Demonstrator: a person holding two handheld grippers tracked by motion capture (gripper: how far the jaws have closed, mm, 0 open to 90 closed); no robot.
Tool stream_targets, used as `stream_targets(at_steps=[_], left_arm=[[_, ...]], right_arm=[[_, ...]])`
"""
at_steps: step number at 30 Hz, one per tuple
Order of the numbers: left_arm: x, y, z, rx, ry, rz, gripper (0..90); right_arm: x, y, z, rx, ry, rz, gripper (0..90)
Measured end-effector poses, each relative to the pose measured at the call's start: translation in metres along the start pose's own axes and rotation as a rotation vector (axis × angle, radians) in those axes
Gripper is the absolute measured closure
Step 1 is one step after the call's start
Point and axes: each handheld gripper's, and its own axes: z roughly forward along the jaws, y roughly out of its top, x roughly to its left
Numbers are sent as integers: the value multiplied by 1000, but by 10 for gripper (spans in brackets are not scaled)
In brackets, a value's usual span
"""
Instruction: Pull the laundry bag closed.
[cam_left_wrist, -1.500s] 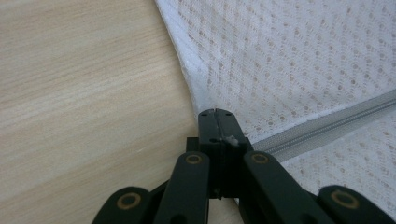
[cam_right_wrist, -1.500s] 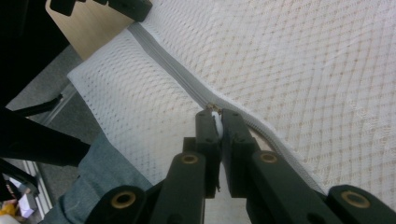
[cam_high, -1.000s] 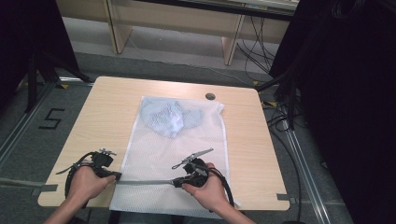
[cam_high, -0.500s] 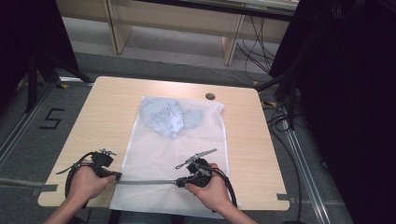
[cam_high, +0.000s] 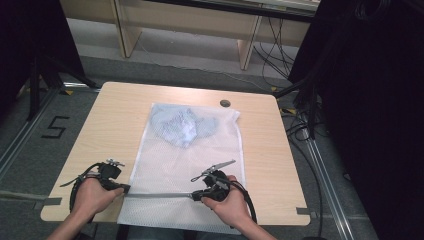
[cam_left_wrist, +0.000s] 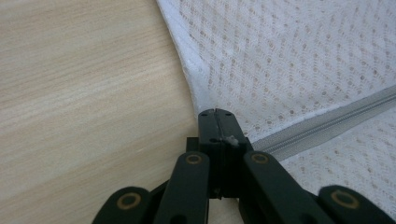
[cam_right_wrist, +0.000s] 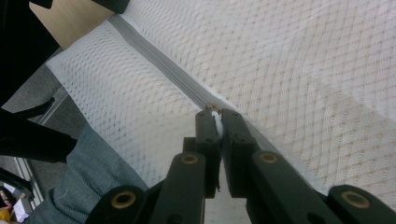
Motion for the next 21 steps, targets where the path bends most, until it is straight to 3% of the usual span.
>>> stream_targets(at_steps=[1, 3, 4, 5, 8, 10, 13, 16, 19, 21], left_arm=[[-1, 0, 0, 0, -2, -9, 900], [0, 0, 0, -1, -1, -1, 900], [-3, -1, 0, 0, 0, -42, 900], [-3, -1, 0, -4, -1, -40, 900], [-3, -1, 0, -2, -2, -40, 900], [-3, -1, 0, -3, -1, -39, 900], [-3, -1, 0, -4, -1, -41, 900], [-3, -1, 0, -2, 0, -40, 900], [-3, -1, 0, -4, -1, -41, 900], [-2, -1, 0, 0, -5, -34, 900]], right_arm=[[-2, 0, 1, -15, 15, -28, 871], [-2, 0, 0, -13, 10, -30, 871], [-2, -1, 0, -7, 8, -16, 871], [-3, -1, -1, -14, 10, -27, 871], [-3, -2, -3, 4, -15, 10, 871], [-4, -3, -4, 10, -3, 11, 871], [-6, -4, -4, -12, 9, -19, 871], [-4, -4, -7, 12, -1, 30, 870], [-8, -5, -6, -10, 2, -13, 870], [-7, -5, -8, 1, 0, 12, 870]])
